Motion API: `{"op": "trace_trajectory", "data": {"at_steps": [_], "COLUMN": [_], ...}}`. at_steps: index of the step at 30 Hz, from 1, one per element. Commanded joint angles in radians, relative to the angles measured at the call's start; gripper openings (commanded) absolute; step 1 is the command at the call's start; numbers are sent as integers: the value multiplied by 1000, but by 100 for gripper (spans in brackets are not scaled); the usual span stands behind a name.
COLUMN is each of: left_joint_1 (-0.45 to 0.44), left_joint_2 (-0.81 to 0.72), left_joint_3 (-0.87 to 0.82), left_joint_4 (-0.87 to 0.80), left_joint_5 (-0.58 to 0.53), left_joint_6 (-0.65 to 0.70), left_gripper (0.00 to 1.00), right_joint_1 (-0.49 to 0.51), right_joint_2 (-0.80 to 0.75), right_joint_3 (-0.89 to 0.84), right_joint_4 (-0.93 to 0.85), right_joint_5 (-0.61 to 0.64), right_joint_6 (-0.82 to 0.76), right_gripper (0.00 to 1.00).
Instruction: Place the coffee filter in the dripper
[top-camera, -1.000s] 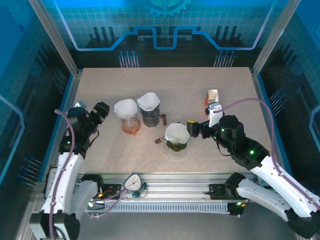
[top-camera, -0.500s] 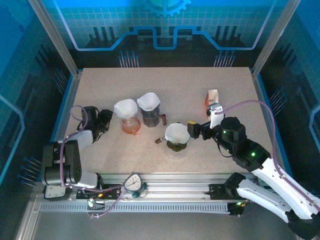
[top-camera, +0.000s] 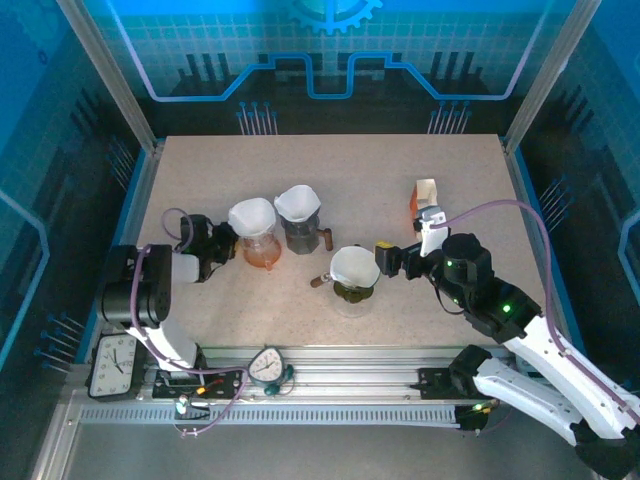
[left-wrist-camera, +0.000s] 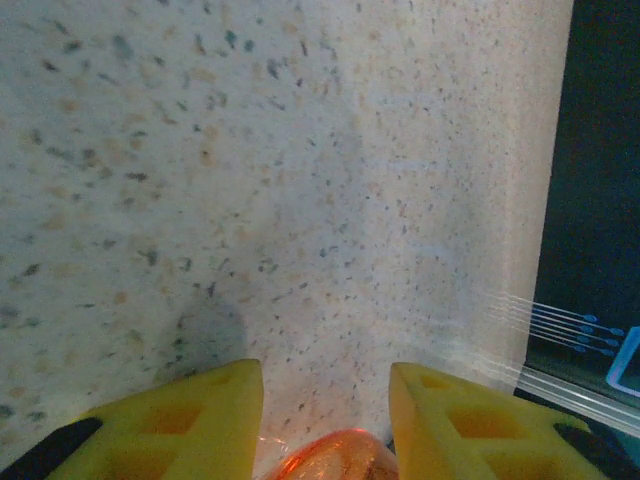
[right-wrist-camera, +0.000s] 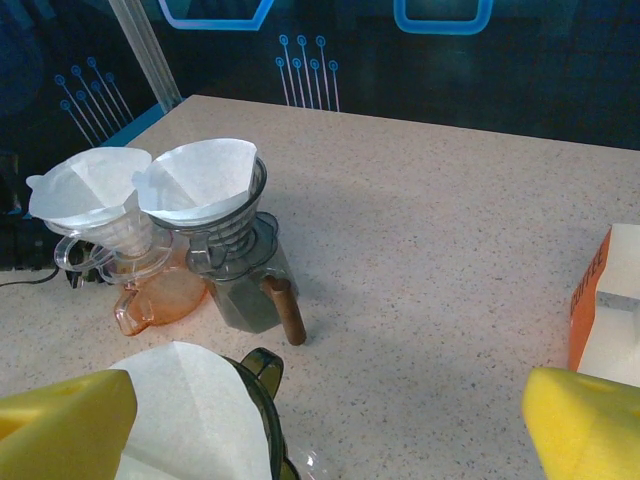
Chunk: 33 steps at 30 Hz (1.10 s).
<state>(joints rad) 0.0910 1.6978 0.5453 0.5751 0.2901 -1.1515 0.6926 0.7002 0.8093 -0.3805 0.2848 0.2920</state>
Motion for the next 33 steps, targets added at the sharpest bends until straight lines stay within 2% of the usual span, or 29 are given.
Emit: {"op": "trace_trajectory", "data": {"at_steps": [1, 23, 33], "left_joint_1": [-18, -150, -155], "left_joint_2": [20, 105, 110], "left_joint_3": [-24, -54, -73], "left_joint_4": [79, 173, 193], "left_joint_5": [40, 34, 34], "left_joint_6": [-8, -44, -59], "left_gripper": [39, 38, 35], "right_joint_1": [-12, -13, -13], "right_joint_2": [-5, 3, 15], "right_joint_3": [4, -2, 4], "right_joint_4": [17, 25, 22], "right_joint_5": [11, 11, 10], "right_joint_6": [-1, 8, 12], "right_gripper": [100, 100, 100]}}
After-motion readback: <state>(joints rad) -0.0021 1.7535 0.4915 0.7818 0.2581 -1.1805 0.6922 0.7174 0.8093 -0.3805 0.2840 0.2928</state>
